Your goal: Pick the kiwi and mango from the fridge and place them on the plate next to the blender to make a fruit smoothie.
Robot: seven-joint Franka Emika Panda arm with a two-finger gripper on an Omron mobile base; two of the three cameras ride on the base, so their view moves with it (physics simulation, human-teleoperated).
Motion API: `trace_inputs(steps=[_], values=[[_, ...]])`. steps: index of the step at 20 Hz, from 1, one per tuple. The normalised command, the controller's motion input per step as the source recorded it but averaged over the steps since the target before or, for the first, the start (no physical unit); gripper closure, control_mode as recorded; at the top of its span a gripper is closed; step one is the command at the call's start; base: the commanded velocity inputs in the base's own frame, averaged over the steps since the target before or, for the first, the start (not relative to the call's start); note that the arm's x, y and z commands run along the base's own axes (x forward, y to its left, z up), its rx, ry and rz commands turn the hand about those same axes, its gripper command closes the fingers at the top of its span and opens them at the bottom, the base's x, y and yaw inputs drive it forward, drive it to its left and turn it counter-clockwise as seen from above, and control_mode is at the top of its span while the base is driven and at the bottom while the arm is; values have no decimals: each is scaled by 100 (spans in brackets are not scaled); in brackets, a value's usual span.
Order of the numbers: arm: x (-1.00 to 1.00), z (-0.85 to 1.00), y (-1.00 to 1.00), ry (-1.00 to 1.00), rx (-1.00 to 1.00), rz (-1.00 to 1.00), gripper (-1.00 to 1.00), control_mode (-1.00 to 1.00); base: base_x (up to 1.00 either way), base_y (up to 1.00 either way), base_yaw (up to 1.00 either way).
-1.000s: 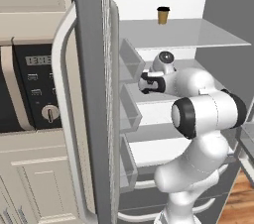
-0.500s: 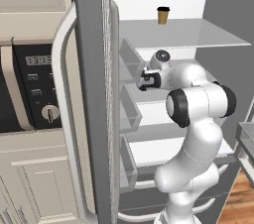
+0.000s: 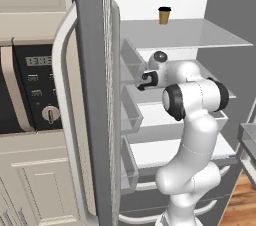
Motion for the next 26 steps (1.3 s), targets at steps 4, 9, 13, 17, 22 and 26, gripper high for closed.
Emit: trace_inputs(steps=[4,9,13,17,22,26], values=[[7,-41,0,0,0,2,100,-100,0,0,0],[0,-18,0,0,0,2,100,-100,0,0,0],[-23,-1,0,-5,1,2,100,-100,0,0,0],[-75,9,0,-14,3,0,100,-100,0,0,0],[-83,5,0,-10,4,0,100,-100,0,0,0],[-73,46,-1,-1,3,0,100,-100,0,0,0]])
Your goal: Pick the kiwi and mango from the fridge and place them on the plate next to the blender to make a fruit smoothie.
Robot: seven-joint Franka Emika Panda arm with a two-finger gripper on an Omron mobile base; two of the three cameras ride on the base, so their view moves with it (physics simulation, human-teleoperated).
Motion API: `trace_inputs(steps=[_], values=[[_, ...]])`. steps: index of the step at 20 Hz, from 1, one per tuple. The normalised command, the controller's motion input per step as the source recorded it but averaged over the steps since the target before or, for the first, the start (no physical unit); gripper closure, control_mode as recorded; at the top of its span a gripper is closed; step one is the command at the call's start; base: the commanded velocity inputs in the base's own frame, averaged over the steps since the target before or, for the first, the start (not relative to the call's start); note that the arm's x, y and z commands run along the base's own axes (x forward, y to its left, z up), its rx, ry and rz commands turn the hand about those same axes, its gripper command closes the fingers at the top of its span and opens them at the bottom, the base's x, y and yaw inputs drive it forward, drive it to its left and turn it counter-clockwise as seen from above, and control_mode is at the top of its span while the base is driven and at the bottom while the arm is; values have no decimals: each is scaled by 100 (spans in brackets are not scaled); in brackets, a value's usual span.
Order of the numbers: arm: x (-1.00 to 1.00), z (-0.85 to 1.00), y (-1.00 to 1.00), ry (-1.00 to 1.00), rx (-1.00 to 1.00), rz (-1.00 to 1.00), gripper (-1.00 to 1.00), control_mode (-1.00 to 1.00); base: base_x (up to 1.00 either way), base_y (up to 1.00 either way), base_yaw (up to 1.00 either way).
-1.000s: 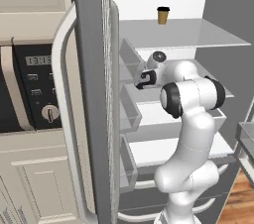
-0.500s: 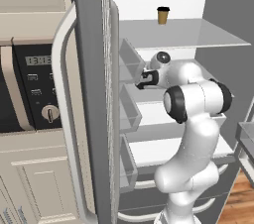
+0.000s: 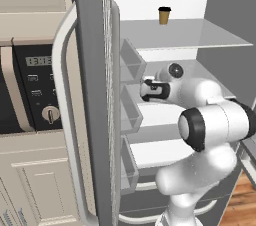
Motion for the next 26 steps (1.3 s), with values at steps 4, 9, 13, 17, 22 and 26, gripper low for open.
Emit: trace_inputs(steps=[4,9,13,17,22,26], values=[[-50,72,-8,0,0,0,100,-100,0,0,0],[-58,50,-11,0,1,0,100,-100,0,0,0],[-79,8,-11,0,2,0,100,-100,0,0,0],[-74,13,-5,0,1,-3,100,-100,0,0,0],[-80,23,-1,2,0,-5,100,-100,0,0,0],[-71,28,0,10,1,-5,100,-100,0,0,0]])
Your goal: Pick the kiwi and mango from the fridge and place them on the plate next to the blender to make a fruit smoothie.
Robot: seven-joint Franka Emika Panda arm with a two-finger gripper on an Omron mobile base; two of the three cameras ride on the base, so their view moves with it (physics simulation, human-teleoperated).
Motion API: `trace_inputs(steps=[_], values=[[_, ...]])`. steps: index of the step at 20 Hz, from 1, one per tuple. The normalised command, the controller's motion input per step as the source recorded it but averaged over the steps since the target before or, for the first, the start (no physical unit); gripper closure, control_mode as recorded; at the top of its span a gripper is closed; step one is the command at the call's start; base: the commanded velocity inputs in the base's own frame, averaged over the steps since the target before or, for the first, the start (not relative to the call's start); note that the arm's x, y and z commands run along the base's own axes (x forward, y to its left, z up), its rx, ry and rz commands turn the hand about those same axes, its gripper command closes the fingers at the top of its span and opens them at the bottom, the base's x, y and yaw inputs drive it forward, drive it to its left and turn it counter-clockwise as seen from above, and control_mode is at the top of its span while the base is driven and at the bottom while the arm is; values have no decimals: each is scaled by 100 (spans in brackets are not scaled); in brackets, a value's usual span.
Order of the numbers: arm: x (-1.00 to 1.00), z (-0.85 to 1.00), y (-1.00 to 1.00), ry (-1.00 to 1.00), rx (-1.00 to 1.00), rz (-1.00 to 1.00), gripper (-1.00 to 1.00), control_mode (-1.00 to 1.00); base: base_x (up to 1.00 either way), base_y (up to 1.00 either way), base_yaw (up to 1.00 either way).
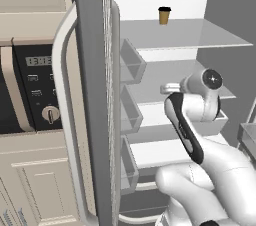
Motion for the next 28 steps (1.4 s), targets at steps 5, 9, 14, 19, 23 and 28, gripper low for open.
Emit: trace_inputs(steps=[5,9,14,19,23,28], values=[[-65,28,0,13,1,-3,100,-100,0,0,0],[-66,16,0,12,2,-1,100,-100,0,0,0],[-69,0,0,7,0,0,100,-100,0,0,0],[-63,-3,0,4,0,0,100,-100,0,0,0],[-39,-8,0,0,0,0,100,-100,0,0,0],[-7,-6,0,0,0,0,100,100,-11,0,1]])
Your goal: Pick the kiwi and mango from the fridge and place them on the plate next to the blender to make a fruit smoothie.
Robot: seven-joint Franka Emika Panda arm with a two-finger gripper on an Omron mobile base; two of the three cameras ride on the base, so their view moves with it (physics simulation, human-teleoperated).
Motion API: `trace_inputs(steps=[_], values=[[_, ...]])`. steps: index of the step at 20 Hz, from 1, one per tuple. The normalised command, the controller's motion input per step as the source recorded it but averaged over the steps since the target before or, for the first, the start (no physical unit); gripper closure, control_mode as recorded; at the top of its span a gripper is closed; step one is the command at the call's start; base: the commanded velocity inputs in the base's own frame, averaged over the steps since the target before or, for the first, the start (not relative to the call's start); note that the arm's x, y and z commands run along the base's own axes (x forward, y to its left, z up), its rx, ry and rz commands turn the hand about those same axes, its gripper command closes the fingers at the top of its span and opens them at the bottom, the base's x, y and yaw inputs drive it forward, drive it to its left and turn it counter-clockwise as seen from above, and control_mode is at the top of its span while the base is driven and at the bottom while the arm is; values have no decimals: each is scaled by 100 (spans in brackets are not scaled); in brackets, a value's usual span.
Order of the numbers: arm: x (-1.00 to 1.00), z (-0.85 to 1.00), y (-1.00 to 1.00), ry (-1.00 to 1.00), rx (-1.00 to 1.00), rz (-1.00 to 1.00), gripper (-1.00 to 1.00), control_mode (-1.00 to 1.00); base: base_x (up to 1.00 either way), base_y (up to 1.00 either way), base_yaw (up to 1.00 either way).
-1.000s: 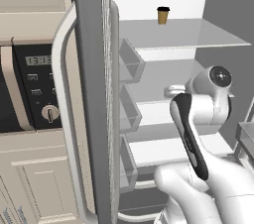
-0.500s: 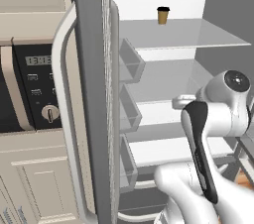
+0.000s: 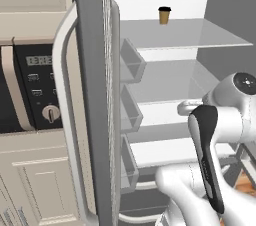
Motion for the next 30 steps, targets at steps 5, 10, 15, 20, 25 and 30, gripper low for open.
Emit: trace_inputs(steps=[5,10,15,20,25,30], values=[[0,0,0,0,0,0,100,100,-65,0,17],[0,0,0,0,0,0,100,100,-54,0,24],[0,0,0,0,0,0,100,100,-57,0,37],[0,0,0,0,0,0,100,100,-57,0,44],[0,0,0,0,0,0,100,100,-72,-2,45],[0,0,0,0,0,0,100,100,-84,-2,46]])
